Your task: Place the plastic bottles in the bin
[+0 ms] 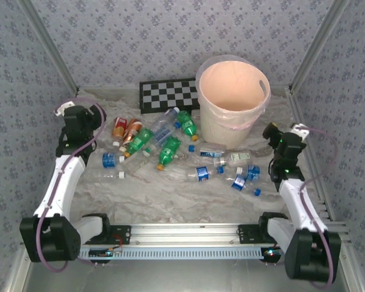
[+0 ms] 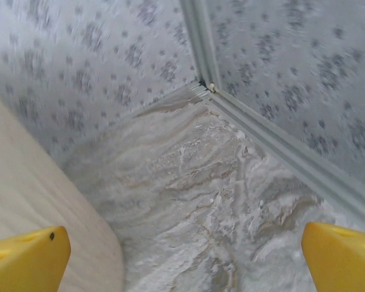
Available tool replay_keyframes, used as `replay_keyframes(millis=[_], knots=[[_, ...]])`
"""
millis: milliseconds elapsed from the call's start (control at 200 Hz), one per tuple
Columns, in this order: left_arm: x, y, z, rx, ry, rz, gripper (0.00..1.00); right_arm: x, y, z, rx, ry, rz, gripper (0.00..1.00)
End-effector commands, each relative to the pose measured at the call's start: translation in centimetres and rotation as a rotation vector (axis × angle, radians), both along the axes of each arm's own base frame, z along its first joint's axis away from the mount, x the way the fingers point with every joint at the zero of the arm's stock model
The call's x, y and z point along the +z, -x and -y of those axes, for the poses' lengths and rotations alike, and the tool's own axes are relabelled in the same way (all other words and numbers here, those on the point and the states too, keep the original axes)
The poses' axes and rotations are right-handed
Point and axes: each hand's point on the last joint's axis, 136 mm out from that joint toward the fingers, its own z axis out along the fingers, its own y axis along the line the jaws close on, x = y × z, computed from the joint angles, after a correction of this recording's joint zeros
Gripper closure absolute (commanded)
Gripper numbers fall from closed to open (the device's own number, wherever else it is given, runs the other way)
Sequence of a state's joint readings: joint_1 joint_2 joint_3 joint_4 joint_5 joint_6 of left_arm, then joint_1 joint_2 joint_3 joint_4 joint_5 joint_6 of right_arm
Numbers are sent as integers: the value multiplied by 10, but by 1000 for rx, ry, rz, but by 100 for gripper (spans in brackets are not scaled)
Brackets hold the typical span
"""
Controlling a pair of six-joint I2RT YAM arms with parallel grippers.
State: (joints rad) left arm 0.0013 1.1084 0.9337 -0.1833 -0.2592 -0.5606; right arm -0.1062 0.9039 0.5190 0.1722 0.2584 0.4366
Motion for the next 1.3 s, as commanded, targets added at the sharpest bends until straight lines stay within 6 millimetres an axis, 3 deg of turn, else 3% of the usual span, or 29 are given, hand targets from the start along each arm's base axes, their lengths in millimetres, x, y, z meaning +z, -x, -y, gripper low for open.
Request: replay_keyframes(millis=[0,135,345,550,655,750,920,1164,1299], knots=[[-17,17,35,-96,112,-57,0,-35,27,-16,11,-304,-103,0],[-24,33,81,-215,83,-61,0,-22,33,-36,129,-351,-80,1],[-55,66,148,-396,30,-104,0,-14,52,-78,284,-328,-148,1],[-92,91,183,-492,-1,-175,0,-13,70,-124,415,-189,-236,1],[-104,98,185,-463,-12,-226,0,-14,77,-149,460,-116,-292,1],[-112,104,166,-332,-7,-251,0,-14,82,-170,489,-41,-357,1],[-120,116,176,-475,-42,-239,0,-31,90,-198,493,17,-494,1],[-123,133,185,-578,-3,-214,0,-69,93,-238,458,-199,-586,0],[-115,138,183,-586,-18,-171,0,-81,92,-257,436,-328,-565,8]])
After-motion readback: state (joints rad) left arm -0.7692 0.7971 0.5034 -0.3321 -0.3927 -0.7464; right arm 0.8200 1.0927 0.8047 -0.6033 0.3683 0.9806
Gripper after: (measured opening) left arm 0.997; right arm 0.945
